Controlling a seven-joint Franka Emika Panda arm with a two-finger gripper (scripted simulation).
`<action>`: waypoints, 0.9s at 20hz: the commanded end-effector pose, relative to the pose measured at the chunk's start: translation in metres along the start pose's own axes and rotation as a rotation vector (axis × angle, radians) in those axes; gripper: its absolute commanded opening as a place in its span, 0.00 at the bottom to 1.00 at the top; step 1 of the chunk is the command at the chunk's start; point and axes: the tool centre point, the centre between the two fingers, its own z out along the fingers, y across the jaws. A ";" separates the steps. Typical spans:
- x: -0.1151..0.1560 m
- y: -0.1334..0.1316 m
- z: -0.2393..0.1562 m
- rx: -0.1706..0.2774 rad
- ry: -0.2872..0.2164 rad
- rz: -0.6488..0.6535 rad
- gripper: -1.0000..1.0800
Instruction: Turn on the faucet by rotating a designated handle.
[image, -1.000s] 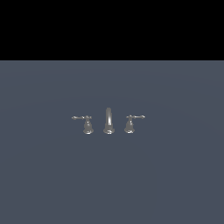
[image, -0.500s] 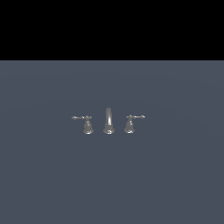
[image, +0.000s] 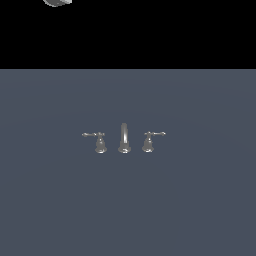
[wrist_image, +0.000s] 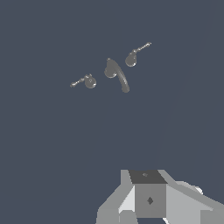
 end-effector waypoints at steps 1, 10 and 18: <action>0.003 -0.012 0.015 0.001 -0.001 0.054 0.00; 0.020 -0.050 0.066 0.002 -0.006 0.237 0.00; 0.039 -0.079 0.107 0.003 -0.010 0.386 0.00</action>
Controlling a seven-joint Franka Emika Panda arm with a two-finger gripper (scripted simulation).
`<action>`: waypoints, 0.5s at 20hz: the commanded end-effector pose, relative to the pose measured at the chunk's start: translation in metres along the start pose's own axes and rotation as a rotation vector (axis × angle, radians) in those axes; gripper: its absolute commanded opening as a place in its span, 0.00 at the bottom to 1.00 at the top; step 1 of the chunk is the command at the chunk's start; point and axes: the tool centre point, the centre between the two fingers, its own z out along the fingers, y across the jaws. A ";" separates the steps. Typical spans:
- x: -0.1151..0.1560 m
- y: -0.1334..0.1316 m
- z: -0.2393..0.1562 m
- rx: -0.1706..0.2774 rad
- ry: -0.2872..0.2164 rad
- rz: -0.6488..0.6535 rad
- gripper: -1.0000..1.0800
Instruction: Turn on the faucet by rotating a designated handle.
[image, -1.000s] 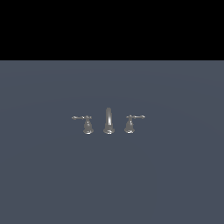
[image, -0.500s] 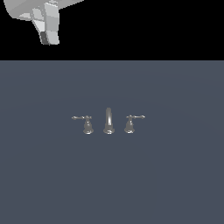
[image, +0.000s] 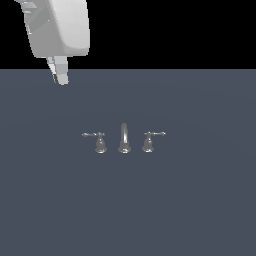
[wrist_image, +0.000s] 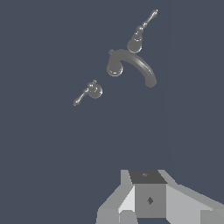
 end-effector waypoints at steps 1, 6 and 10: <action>0.003 -0.010 0.013 0.001 -0.001 0.046 0.00; 0.010 -0.028 0.036 0.002 -0.003 0.129 0.00; 0.017 -0.042 0.053 0.002 -0.004 0.192 0.00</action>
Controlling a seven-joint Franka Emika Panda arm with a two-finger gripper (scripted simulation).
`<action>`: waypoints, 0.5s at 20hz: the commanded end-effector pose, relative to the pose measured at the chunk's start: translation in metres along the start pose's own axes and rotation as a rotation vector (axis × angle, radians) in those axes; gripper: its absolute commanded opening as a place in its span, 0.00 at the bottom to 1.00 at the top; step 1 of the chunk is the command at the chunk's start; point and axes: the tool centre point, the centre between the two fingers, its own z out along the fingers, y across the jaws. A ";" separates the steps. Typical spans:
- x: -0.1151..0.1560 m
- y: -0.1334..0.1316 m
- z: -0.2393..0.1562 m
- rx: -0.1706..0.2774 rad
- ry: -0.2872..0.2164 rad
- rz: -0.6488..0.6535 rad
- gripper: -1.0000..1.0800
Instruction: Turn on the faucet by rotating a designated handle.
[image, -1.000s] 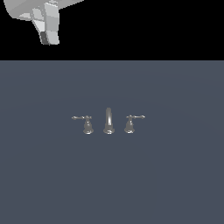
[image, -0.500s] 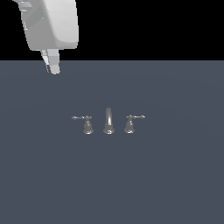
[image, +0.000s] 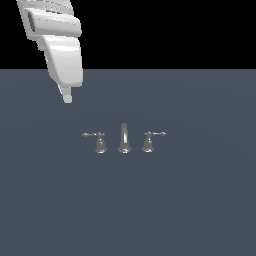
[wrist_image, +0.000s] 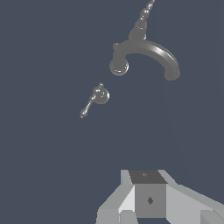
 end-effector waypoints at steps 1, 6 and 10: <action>0.003 -0.009 0.011 0.001 -0.001 0.040 0.00; 0.010 -0.026 0.033 0.000 -0.001 0.118 0.00; 0.018 -0.039 0.051 -0.002 0.000 0.182 0.00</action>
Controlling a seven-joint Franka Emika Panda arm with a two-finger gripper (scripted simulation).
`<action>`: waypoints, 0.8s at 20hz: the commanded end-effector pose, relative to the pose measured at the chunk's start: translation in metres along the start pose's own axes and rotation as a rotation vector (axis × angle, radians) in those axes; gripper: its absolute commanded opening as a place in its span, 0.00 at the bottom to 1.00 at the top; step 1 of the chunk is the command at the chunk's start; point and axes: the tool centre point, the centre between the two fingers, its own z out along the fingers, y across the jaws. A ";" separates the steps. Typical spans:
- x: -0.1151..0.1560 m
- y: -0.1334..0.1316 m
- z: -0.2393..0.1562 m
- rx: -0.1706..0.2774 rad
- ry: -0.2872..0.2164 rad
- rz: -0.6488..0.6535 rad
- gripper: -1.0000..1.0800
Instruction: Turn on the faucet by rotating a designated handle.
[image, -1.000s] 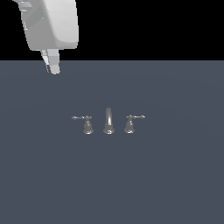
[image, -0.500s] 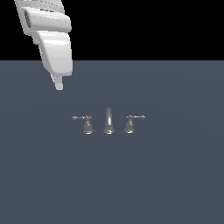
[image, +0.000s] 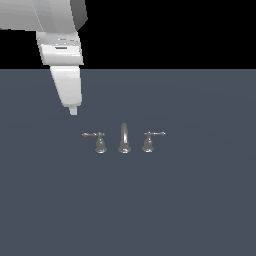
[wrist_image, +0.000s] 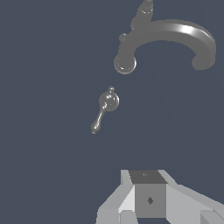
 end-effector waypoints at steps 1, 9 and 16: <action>0.004 -0.009 0.012 -0.001 0.001 0.042 0.00; 0.020 -0.040 0.054 -0.005 0.005 0.193 0.00; 0.037 -0.063 0.086 -0.008 0.007 0.312 0.00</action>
